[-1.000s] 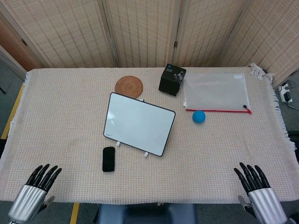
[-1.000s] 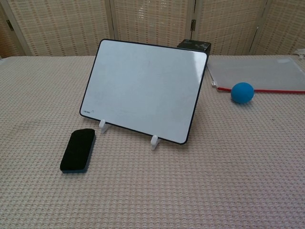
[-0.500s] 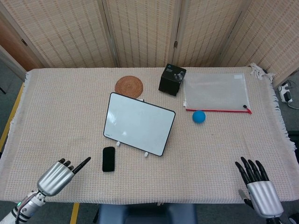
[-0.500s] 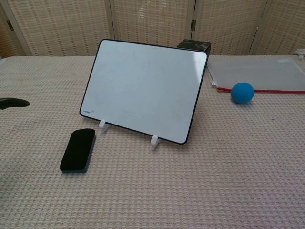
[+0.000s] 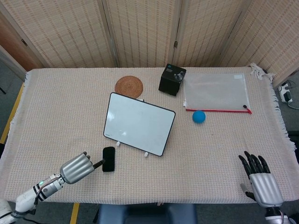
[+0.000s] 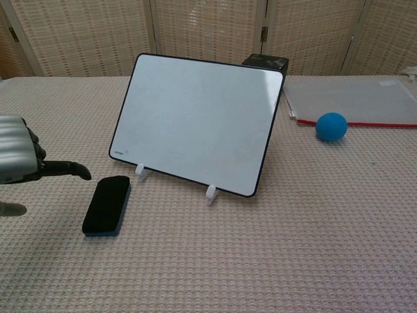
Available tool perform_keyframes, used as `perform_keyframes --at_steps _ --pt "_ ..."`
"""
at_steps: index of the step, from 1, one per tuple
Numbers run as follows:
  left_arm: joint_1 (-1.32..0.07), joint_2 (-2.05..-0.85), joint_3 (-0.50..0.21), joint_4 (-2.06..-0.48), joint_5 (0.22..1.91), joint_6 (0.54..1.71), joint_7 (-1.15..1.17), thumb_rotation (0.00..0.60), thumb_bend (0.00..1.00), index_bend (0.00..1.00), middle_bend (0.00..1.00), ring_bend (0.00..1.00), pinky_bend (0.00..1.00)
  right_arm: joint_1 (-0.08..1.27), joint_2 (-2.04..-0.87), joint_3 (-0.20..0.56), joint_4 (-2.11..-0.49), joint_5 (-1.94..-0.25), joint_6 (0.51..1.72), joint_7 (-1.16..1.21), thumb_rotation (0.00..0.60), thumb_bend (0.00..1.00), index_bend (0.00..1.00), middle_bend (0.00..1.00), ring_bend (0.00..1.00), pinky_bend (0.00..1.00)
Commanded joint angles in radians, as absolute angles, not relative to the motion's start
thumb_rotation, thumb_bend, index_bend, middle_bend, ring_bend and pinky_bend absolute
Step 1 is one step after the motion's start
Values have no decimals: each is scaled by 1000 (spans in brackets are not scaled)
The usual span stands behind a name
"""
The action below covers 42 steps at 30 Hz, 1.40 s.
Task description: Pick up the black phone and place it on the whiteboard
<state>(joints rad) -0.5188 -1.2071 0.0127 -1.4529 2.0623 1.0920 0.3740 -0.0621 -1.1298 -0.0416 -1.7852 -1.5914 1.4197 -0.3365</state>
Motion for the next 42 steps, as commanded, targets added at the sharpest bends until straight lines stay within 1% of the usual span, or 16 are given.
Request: perform_keyframes --at_steps 1,8,14,21,31,42 --pt "-549 -1226 18 -1436 2062 1063 395 600 193 280 981 829 837 -52 -1122 -39 -1791 -1579 1406 -318 600 335 0 0 0 0" --pt "-609 -1257 19 -1412 2098 1014 527 600 193 300 994 839 846 -36 -1104 -41 -1796 -1558 1387 -284 600 334 0 0 0 0" --pt "-643 -1284 35 -1407 2108 999 551 600 193 312 995 842 846 -36 -1093 -46 -1798 -1561 1398 -260 600 334 0 0 0 0" --pt "-682 -1327 36 -1402 2078 954 565 600 193 317 995 842 846 -37 -1086 -51 -1798 -1556 1407 -245 600 334 0 0 0 0" --pt "-702 -1348 18 -1417 1987 880 642 600 188 348 1000 853 854 -33 -1067 -55 -1803 -1546 1407 -213 600 335 0 0 0 0" --pt "-728 -1368 39 -1384 1959 864 657 600 187 373 1000 852 855 -30 -1058 -57 -1807 -1536 1408 -201 600 334 0 0 0 0"
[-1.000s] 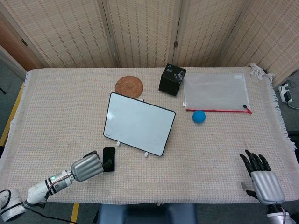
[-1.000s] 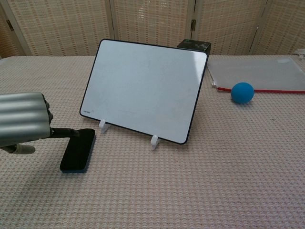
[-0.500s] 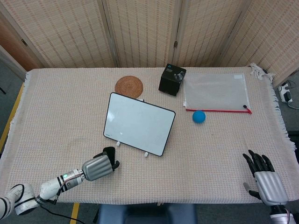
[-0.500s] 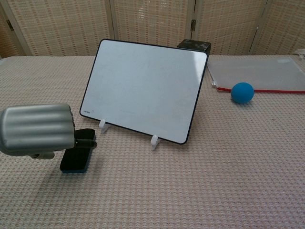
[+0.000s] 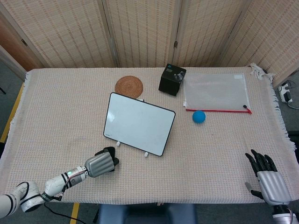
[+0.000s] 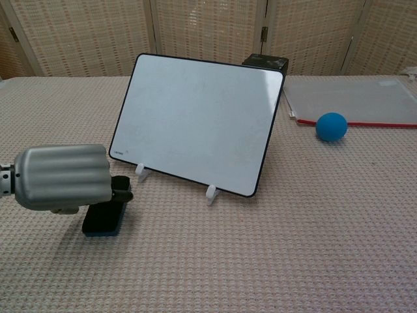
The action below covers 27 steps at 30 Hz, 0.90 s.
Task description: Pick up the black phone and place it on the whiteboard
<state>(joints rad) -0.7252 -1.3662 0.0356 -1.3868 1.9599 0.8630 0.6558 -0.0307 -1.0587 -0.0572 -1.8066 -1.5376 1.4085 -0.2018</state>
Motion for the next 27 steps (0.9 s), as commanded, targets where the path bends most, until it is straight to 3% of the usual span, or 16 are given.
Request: perform_keyframes --at_steps 1,27 --pt "-730 -1370 41 -1382 1957 865 657 600 186 380 1000 852 855 -29 -1058 -57 -1807 -1535 1407 -201 600 334 0 0 0 0" --pt "-754 -1396 99 -1352 1932 939 550 600 187 610 1000 853 854 -34 -1056 -65 -1807 -1545 1430 -194 600 335 0 0 0 0"
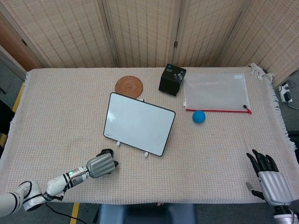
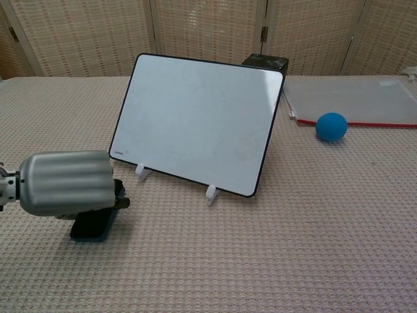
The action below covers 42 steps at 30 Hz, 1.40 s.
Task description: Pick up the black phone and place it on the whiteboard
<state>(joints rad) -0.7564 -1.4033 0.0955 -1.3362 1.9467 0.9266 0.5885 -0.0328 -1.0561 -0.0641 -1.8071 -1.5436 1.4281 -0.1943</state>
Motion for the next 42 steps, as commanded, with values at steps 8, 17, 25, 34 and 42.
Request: perform_keyframes --at_steps 8,17,25,34,42 --pt "-722 -1346 77 -1449 1822 997 371 600 192 630 1000 869 876 -40 -1053 -68 -1805 -1558 1447 -183 600 335 0 0 0 0" --pt "-600 -1387 -9 -1482 1695 1226 249 600 190 656 1000 891 904 -42 -1050 -75 -1803 -1573 1452 -174 600 335 0 0 0 0" --pt "-548 -1516 -126 -1469 1583 1366 323 600 192 668 1000 921 929 -42 -1047 -79 -1803 -1583 1454 -169 600 334 0 0 0 0" --pt "-585 -1663 -199 -1459 1502 1359 574 600 191 668 1000 930 937 -45 -1037 -82 -1801 -1593 1462 -146 600 335 0 0 0 0" --pt "-637 -1777 -254 -1463 1408 1326 816 600 191 668 1000 931 937 -50 -1027 -86 -1798 -1606 1476 -120 600 334 0 0 0 0"
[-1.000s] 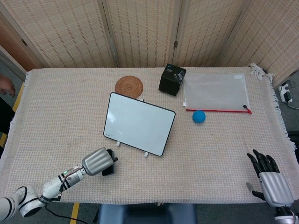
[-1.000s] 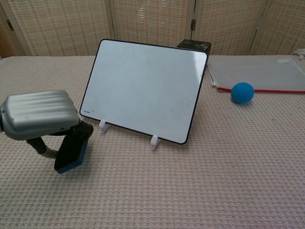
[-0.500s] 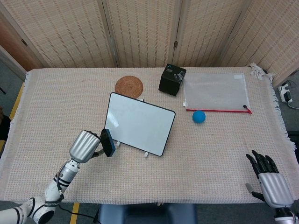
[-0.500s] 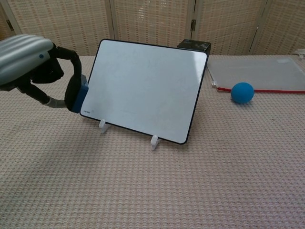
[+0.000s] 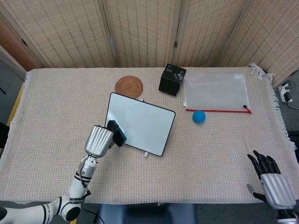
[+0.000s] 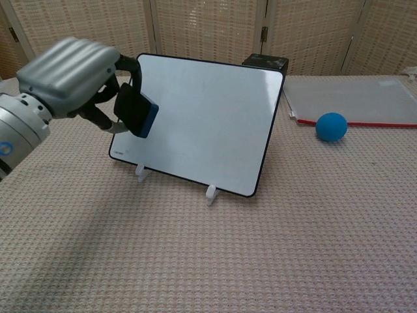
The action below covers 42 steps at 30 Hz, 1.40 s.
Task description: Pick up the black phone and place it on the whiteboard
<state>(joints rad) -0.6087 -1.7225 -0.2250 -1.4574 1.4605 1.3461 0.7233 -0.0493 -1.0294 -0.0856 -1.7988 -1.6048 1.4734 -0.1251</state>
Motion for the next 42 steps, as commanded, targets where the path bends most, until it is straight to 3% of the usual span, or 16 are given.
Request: perform_keyframes --at_steps 1,18,35,42 --pt "-644 -1791 -259 -1461 1393 1321 848 600 191 668 1000 930 937 -51 -1025 -85 -1797 -1606 1477 -115 600 334 0 0 0 0" --pt "-751 -1982 -296 -1325 1303 1329 1153 600 188 656 1000 934 941 -64 -979 -88 -1784 -1632 1518 0 600 335 0 0 0 0" --pt "-832 -2116 -313 -1223 1269 1328 1281 600 188 648 1000 934 941 -88 -946 -99 -1757 -1677 1577 101 600 334 0 0 0 0" --pt "-856 -2141 -316 -1164 1267 1312 1253 600 175 541 1000 931 941 -96 -943 -100 -1749 -1684 1593 118 600 334 0 0 0 0"
